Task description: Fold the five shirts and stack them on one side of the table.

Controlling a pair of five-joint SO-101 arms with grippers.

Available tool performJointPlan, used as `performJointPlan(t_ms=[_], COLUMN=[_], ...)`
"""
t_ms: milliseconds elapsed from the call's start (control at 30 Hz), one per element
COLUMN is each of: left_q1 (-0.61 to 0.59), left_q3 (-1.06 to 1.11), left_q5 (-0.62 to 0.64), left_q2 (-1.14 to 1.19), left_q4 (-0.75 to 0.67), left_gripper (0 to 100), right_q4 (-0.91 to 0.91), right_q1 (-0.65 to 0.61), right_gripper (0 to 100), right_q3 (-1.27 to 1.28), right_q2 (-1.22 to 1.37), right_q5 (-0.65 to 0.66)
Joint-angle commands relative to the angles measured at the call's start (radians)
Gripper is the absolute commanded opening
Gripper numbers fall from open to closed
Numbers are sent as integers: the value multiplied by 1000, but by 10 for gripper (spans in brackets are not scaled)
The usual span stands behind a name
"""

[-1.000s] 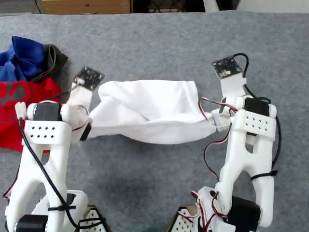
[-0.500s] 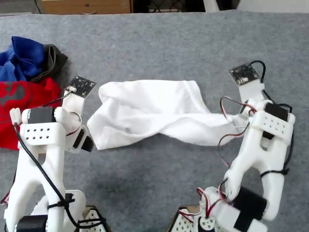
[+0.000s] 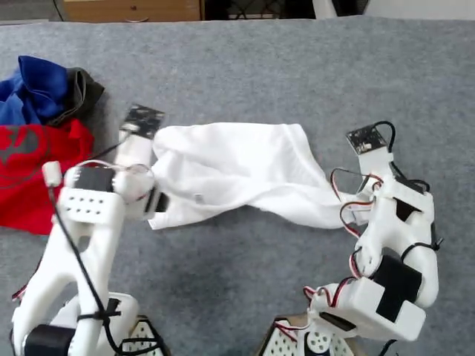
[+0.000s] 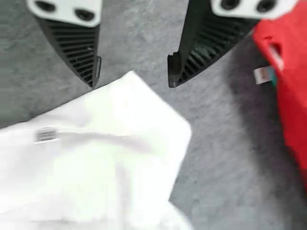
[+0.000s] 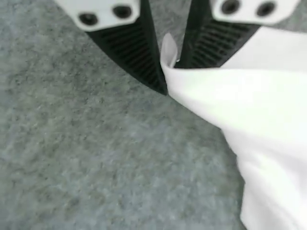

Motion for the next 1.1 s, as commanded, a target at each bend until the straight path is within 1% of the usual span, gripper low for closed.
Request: performJointPlan(t_ms=[0, 67, 267, 367, 567, 633, 733, 900, 1067], left_q1=[30, 30, 12, 18, 30, 44, 54, 58, 96], left_q3=[-84, -125, -259, -309, -334, -326, -340, -375, -334], left_q5=[196, 272, 446, 493, 496, 494, 489, 448, 439], left_q2=[83, 172, 420, 485, 569, 577, 559, 496, 514], left_q4=[-57, -68, -64, -32, -34, -31, 20, 87, 60], left_gripper=[245, 245, 245, 245, 245, 227, 181, 174, 174], right_q4=[-15, -17, -21, -21, -21, -21, -21, -21, -21], right_q1=[9, 9, 9, 9, 9, 9, 9, 9, 9], right_gripper=[14, 14, 14, 14, 14, 14, 14, 14, 14], right_q3=[-4, -4, -4, -4, -4, -4, -4, -4, -4], right_q2=[-1, -1, -1, -1, 1, 1, 1, 1, 1], right_q5=[-11, -11, -51, -51, -51, -51, -51, -51, -51])
